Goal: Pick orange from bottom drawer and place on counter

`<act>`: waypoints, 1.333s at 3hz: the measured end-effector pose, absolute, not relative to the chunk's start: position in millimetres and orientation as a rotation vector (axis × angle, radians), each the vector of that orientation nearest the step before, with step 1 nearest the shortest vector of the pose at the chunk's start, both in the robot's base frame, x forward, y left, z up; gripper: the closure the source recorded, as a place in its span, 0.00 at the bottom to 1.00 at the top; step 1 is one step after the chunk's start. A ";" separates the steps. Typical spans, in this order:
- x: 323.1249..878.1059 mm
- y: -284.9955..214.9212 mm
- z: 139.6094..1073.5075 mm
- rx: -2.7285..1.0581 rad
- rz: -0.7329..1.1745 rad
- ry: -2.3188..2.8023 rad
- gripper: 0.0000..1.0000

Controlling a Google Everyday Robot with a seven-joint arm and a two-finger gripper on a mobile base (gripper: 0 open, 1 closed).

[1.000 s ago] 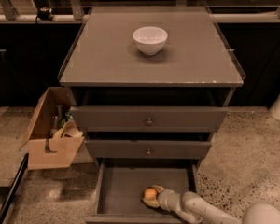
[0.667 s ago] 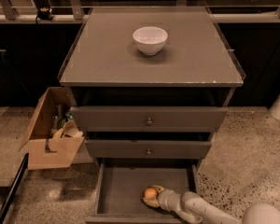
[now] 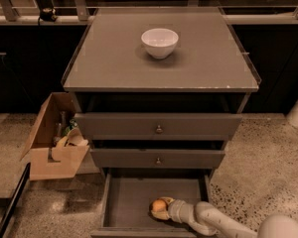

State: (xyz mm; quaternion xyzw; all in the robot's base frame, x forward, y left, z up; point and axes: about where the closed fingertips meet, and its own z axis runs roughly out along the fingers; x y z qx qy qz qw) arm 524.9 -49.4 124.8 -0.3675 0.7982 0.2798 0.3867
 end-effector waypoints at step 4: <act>515.2 -55.7 289.1 -1.048 0.588 1.846 1.00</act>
Offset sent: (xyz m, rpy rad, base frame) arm 0.0082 -0.0193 0.1275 -0.0158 -0.0260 0.2021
